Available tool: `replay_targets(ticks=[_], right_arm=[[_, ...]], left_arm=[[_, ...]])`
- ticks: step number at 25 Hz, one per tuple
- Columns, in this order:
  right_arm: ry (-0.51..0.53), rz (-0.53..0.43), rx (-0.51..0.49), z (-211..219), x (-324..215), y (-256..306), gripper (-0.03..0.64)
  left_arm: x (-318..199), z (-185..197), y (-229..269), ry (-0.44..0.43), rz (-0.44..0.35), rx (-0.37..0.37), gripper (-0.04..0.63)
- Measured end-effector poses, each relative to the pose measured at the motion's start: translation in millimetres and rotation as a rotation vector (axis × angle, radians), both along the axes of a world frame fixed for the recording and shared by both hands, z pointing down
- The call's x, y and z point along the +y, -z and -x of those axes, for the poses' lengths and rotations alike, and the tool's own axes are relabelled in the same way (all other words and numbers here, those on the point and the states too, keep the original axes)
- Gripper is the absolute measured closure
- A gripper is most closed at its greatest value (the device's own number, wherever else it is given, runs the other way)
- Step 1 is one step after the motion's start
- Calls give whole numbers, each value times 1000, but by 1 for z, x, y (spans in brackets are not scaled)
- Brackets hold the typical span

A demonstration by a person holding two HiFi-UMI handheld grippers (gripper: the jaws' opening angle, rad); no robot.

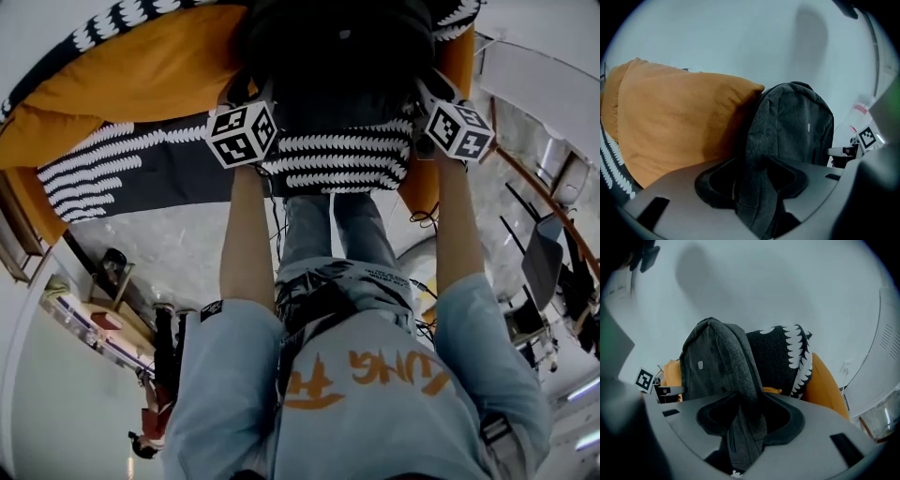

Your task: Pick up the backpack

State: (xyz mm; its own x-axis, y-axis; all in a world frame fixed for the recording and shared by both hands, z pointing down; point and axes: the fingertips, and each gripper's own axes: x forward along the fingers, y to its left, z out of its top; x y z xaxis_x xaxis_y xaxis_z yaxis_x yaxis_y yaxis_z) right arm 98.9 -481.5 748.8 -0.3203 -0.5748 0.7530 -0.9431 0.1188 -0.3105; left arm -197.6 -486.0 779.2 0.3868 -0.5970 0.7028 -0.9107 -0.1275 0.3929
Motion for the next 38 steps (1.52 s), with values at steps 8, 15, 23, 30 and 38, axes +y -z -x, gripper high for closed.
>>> replay_targets(ticks=[8,15,23,30,38], right_arm=[[-38,30,-36,-1,2,0,518],[-13,74,27,5,18,11,555],[-11,66,5,1,70,36,565],[2,34,-11,-2,103,63,568],[44,-41,-44,-7,137,107,570]], left_arm=[[0,-9,1,-16,5,-7,439],[23,-8,12,11,35,32,486],[73,-12,45,43,32,38,497],[114,-16,79,73,-1,27,505],[159,-21,134,155,-78,-10,506]])
